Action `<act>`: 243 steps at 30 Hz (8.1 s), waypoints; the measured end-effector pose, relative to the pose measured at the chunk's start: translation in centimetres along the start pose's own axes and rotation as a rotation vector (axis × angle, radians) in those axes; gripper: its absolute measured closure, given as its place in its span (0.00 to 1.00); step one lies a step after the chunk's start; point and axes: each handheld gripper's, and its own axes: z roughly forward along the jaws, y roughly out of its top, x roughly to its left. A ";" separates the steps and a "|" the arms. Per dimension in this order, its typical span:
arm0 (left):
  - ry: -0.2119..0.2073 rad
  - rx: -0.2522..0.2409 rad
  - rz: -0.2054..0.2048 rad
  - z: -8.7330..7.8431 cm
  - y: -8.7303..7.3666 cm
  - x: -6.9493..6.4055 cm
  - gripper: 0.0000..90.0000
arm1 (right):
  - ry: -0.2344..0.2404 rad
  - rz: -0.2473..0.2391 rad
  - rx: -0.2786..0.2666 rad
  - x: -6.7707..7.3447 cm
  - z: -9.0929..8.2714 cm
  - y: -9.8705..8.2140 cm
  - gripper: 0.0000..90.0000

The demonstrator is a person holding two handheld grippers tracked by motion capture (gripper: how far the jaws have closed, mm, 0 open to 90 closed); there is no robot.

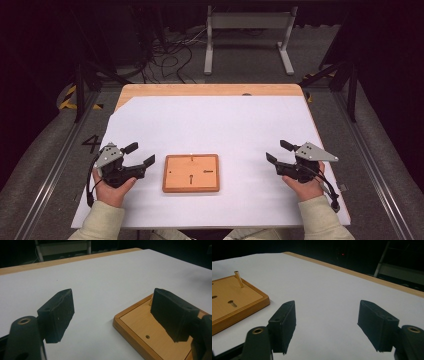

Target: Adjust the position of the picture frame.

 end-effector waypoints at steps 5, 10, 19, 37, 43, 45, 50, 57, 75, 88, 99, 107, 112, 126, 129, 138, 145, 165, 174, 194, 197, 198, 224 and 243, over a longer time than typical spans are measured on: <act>0.006 -0.001 0.012 0.0 0.0 -0.1 0.22 | 0.001 0.000 0.001 0.0 0.0 0.0 0.35; 0.003 0.007 0.010 0.0 0.0 -0.2 0.22 | 0.004 0.003 -0.003 0.0 0.0 0.0 0.34; 0.006 0.006 0.018 0.1 0.0 -0.2 0.22 | 0.007 0.016 -0.005 -0.1 0.0 0.0 0.34; 0.032 0.078 0.028 0.7 -0.2 -0.3 0.31 | 0.014 0.023 -0.001 -0.2 -0.1 0.1 0.34; 0.032 0.191 0.031 1.6 -0.5 0.0 0.55 | 0.030 0.031 0.012 -0.3 0.0 0.0 0.37; 0.018 0.228 0.027 1.8 -0.7 0.1 0.60 | 0.028 0.031 0.018 -0.3 0.1 -0.1 0.38; -0.012 0.294 0.005 2.2 -0.7 0.2 0.85 | 0.040 0.046 0.036 -0.2 0.2 -0.1 0.39; -0.027 0.360 -0.030 2.7 -0.8 0.4 1.00 | 0.048 0.045 0.041 -0.2 0.3 -0.2 0.40; -0.117 0.549 -0.008 5.2 -1.1 -1.1 1.00 | 0.043 0.059 0.043 -0.1 -0.6 -0.1 0.41; -0.178 0.554 -0.038 6.3 -1.0 -1.6 1.00 | 0.053 0.057 0.030 0.6 -1.3 0.4 0.41; -0.262 0.564 0.016 9.3 -0.2 -5.5 1.00 | 0.049 0.066 0.037 0.6 -1.8 0.3 0.41; -0.292 0.562 0.043 10.1 0.1 -7.2 1.00 | 0.085 0.068 0.097 0.8 -1.6 0.0 0.60; -0.239 0.474 0.027 9.6 1.0 -6.4 1.00 | 0.145 0.012 0.237 2.3 -0.8 0.1 0.86; -0.217 0.456 0.065 15.3 3.3 -6.2 1.00 | 0.406 -0.124 0.440 7.8 0.5 0.0 1.00; -0.227 0.481 0.055 15.9 2.9 -5.9 1.00 | 0.405 -0.129 0.456 8.2 0.2 -0.1 1.00; -0.245 0.514 0.032 15.5 2.8 -5.5 1.00 | 0.408 -0.121 0.472 8.6 -0.1 -0.2 1.00; -0.296 0.593 0.107 13.4 2.3 -6.4 1.00 | 0.439 -0.136 0.497 9.1 -0.2 -0.4 1.00; -0.172 0.398 0.041 6.7 1.9 -3.0 0.92 | 0.257 -0.037 0.561 7.5 3.5 -0.8 1.00; -0.159 0.415 0.036 5.7 1.1 -2.9 0.93 | 0.197 0.023 0.568 5.4 8.6 0.9 1.00; -0.234 0.510 0.061 8.0 -0.2 -4.8 0.99 | 0.090 0.055 0.453 2.3 11.3 3.8 1.00; -0.259 0.544 0.076 8.6 -0.3 -5.4 1.00 | 0.089 0.078 0.418 1.9 9.6 3.4 1.00; -0.265 0.555 0.078 8.9 -0.4 -5.8 1.00 | 0.092 0.092 0.400 1.7 8.4 3.0 1.00; -0.536 0.526 0.241 15.6 0.5 -16.8 0.98 | 0.032 0.144 0.361 -0.6 1.1 1.3 1.00; -0.353 0.346 0.117 5.0 1.8 -7.6 0.96 | 0.141 0.036 0.447 1.3 12.6 7.7 1.00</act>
